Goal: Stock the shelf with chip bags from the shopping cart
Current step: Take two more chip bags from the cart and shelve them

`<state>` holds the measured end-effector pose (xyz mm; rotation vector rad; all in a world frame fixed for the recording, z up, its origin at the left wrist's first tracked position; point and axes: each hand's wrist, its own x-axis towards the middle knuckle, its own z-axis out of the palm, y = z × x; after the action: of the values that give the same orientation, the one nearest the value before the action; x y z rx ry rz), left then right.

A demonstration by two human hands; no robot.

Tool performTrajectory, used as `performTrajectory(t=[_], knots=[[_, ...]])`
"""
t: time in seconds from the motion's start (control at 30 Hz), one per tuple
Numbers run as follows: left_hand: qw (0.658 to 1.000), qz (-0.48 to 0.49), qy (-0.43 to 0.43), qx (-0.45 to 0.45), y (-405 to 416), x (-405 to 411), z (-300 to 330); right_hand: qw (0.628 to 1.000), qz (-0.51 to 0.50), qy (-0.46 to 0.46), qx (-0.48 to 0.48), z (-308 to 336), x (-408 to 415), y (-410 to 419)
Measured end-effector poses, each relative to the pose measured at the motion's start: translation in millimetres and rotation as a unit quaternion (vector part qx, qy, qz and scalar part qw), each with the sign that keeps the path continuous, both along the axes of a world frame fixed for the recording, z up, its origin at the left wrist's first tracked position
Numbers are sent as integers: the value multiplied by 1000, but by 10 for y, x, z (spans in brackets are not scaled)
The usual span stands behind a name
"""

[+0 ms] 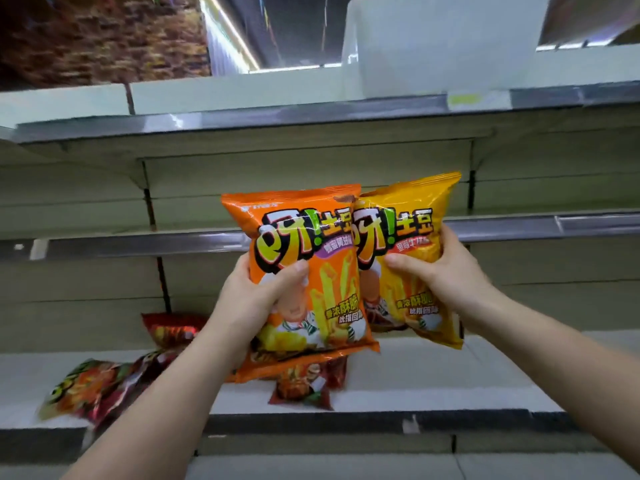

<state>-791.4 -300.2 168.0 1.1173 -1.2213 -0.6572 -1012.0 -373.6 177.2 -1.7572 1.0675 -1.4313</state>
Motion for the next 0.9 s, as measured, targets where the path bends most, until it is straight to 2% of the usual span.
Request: performTrajectory(t=[0.37,0.67,0.9], knots=[[981,-195,-5,-15,-634,-1225,75,984,-177,-22,8,36,-1352,276],[931,-362,-30,-25,-1177,-2075,189,938,-345,-29,4,147,-2075,564],[890,-454,-27,2,-1359,-2889,5,906,-421,-44,26,-25,-2615,842]])
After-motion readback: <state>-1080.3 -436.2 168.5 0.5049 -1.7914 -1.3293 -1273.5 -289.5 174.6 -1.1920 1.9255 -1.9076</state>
